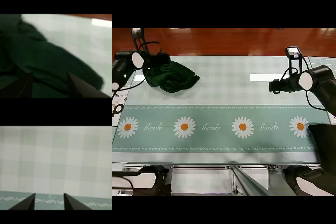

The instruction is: Fold the shirts.

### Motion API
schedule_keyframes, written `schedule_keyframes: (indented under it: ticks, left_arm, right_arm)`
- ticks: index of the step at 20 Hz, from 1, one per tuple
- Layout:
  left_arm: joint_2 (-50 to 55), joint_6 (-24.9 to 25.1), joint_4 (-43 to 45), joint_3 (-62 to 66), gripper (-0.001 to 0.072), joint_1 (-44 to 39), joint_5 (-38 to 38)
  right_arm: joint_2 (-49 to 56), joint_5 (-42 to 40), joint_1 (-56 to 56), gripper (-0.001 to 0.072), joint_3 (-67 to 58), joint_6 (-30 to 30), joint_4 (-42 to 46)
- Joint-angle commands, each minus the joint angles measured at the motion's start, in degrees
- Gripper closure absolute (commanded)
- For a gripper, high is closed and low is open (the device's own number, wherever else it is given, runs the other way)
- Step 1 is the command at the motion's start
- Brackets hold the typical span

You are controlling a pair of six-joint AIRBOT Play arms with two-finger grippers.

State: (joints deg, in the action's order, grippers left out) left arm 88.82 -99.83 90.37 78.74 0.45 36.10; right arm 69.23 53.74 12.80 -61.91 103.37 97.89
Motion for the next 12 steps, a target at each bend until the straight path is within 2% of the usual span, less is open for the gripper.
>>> schedule_keyframes:
  ticks: [1,4,9,10,12]
  left_arm:
    - [9.18,3.41,-1.95,6.23,0.0202,5.20,11.82]
    - [14.43,6.16,-1.95,9.84,0.0202,5.03,15.80]
    - [18.01,6.38,-1.88,10.49,0.0202,3.87,16.50]
    - [17.90,6.25,-1.79,11.17,0.0230,3.89,17.55]
    - [17.88,6.47,-1.81,14.32,0.0644,3.91,22.77]
  right_arm:
    - [0.00,-0.17,0.04,0.0302,0.02,0.55,0.00]
    - [0.02,-0.20,0.04,0.0302,0.02,1.46,-0.11]
    - [0.00,-0.17,0.04,0.0302,0.02,1.62,-0.46]
    - [0.00,-0.15,0.04,0.0302,0.02,1.62,-0.48]
    - [0.00,-0.11,0.04,0.0302,0.00,1.60,-1.36]
